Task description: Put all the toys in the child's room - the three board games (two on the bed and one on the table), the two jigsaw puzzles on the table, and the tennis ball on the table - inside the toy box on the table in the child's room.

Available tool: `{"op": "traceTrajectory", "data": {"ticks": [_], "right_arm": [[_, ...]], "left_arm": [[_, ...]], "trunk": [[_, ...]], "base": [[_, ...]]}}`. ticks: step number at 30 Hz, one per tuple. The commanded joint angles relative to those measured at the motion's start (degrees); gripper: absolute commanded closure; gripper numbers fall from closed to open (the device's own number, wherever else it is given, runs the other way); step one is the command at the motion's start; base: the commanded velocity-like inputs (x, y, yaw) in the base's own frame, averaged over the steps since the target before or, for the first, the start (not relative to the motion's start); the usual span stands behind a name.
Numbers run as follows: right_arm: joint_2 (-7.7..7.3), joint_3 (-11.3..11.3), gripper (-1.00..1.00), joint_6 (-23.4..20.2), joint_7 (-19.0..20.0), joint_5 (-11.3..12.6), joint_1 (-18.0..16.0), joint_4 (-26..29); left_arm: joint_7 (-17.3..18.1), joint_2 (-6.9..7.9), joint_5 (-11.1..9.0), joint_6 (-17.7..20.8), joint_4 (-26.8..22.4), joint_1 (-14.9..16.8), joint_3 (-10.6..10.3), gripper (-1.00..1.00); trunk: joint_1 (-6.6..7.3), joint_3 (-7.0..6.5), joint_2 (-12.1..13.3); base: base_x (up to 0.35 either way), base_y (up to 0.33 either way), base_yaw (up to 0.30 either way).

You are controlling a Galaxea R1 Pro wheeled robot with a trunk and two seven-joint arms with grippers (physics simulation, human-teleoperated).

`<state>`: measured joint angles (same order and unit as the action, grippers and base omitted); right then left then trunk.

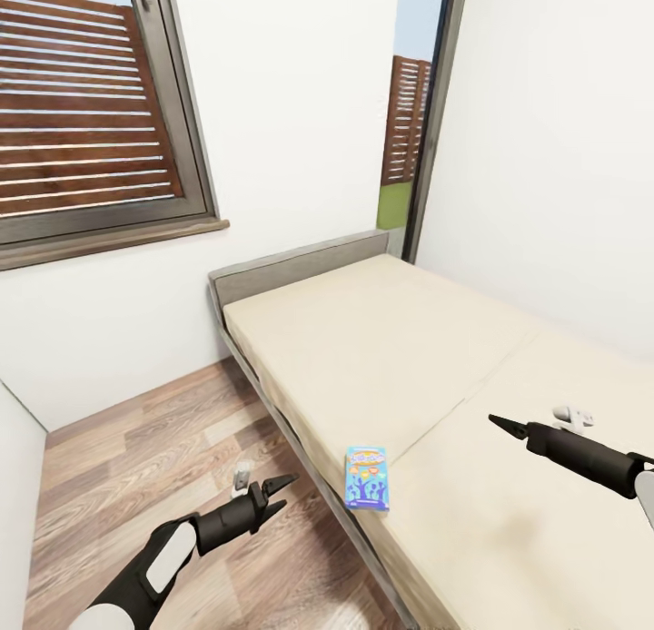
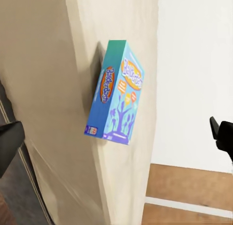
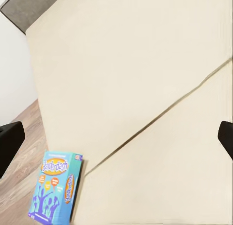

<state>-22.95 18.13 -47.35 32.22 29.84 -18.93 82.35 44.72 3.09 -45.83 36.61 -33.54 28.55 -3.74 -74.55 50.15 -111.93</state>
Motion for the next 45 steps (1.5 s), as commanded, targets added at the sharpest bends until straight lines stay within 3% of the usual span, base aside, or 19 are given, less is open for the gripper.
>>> {"op": "traceTrajectory", "data": {"ticks": [1, 21, 27, 33, 39, 45], "right_arm": [[0.01, 0.1, -1.0, -0.4, 0.2, 0.0, -0.1, 0.0], [-0.01, 0.1, -1.0, -0.4, 0.1, 0.0, -0.1, 0.0], [-0.01, 0.1, -1.0, -0.4, 0.1, 0.0, -0.1, 0.0], [0.01, 0.1, -1.0, -0.4, 0.1, 0.0, -0.1, 0.0], [0.01, 0.1, -1.0, -0.4, 0.1, 0.0, -0.1, 0.0], [0.01, 0.1, -1.0, -0.4, 0.1, 0.0, -0.1, 0.0]], "left_arm": [[-0.1, 0.06, -0.5, 0.4, 0.0, 0.0, -0.2, -1.0], [-0.1, 0.51, -0.5, 0.3, -0.3, 0.0, 0.2, -1.0], [-0.1, 1.53, -0.6, 0.3, -0.3, 0.0, 0.5, -1.0], [-0.1, 3.26, -0.6, 0.3, -0.3, 0.0, 3.0, -1.0], [-0.1, 3.82, -0.5, 0.2, -0.3, 0.0, 5.7, -1.0], [-0.1, 4.04, -0.5, 0.2, -0.3, 0.0, 6.7, -1.0]], "trunk": [[0.01, 0.05, 0.0], [0.01, 0.05, 0.0], [0.01, 0.05, 0.0], [0.01, 0.05, 0.0], [0.01, 0.05, 0.0], [0.01, 0.05, 0.0]], "base": [[0.0, 0.0, -0.175], [0.0, 0.0, -0.085], [0.0, 0.0, -0.01], [0.0, 0.0, -0.004], [0.0, 0.0, -0.001], [0.0, 0.0, 0.0]]}}
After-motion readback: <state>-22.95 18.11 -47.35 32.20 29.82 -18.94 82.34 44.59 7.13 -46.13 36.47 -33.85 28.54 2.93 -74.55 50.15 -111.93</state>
